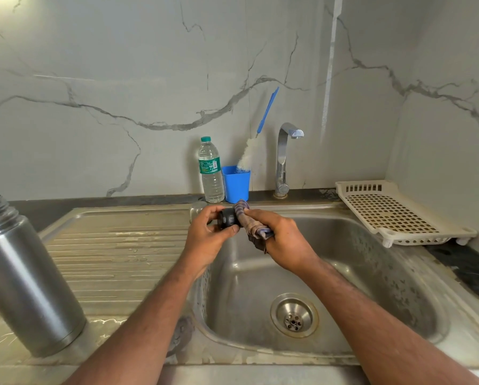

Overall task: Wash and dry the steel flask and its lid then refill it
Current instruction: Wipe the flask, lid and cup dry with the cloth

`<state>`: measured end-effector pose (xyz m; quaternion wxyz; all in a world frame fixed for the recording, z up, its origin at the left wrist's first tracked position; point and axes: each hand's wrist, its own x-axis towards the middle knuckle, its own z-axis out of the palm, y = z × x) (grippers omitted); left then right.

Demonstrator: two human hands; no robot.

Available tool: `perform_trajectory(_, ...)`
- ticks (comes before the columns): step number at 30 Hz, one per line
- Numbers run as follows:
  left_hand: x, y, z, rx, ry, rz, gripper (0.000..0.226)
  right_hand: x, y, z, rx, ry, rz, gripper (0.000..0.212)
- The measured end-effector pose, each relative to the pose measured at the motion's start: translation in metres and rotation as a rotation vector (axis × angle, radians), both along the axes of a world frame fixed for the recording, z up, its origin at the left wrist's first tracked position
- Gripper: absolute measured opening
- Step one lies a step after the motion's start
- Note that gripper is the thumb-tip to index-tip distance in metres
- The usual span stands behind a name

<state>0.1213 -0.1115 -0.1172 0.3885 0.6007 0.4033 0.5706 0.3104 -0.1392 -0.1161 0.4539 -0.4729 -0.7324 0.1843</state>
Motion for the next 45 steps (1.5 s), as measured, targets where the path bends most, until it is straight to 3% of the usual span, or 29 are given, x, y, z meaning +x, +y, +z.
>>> perform_trajectory(3, -0.001, -0.001, 0.0, -0.025, -0.007, -0.119, 0.047, 0.0, 0.001, 0.001, -0.027, 0.046, -0.029, 0.047)
perform_trajectory(6, 0.004, -0.006, 0.003, -0.141, -0.243, -0.281, 0.045, 0.006, 0.001, 0.006, -0.126, 0.152, -0.062, 0.04)
perform_trajectory(10, 0.011, -0.002, 0.006, -0.205, -0.473, -0.18, 0.047, -0.005, -0.003, -0.002, -0.252, 0.164, 0.038, 0.029)
perform_trajectory(13, 0.013, -0.001, 0.005, -0.181, -0.561, -0.064, 0.049, -0.018, -0.007, -0.002, -0.23, 0.202, 0.038, 0.032)
perform_trajectory(15, 0.012, 0.0, 0.004, -0.14, -0.512, 0.025, 0.042, -0.023, -0.008, 0.0, -0.181, 0.2, 0.018, 0.037)
perform_trajectory(17, 0.009, 0.004, 0.001, -0.075, -0.35, 0.132, 0.034, -0.023, -0.008, -0.001, -0.136, 0.176, -0.003, 0.044)
perform_trajectory(21, 0.006, 0.009, -0.003, 0.04, -0.084, 0.204, 0.042, -0.017, -0.009, 0.002, -0.097, 0.151, -0.007, 0.053)
perform_trajectory(27, 0.009, 0.003, -0.001, 0.091, 0.022, 0.119, 0.051, -0.014, -0.005, 0.004, -0.203, 0.234, -0.08, 0.034)
perform_trajectory(30, 0.015, -0.001, -0.001, 0.086, 0.038, -0.012, 0.051, -0.006, -0.002, 0.003, -0.238, 0.175, -0.139, 0.022)
perform_trajectory(35, 0.013, 0.006, -0.004, 0.102, 0.072, 0.156, 0.048, -0.011, -0.009, 0.004, -0.26, 0.125, -0.036, 0.016)
perform_trajectory(38, 0.0, 0.011, -0.007, 0.024, -0.001, 0.193, 0.044, -0.012, -0.009, 0.009, -0.292, 0.346, -0.051, 0.017)
perform_trajectory(41, -0.008, 0.008, -0.008, -0.127, -0.178, 0.023, 0.038, -0.006, -0.006, 0.017, -0.258, 0.575, -0.194, 0.018)
perform_trajectory(45, 0.006, 0.003, -0.011, -0.145, -0.106, -0.075, 0.039, -0.012, -0.017, 0.011, -0.194, 0.337, -0.019, 0.024)
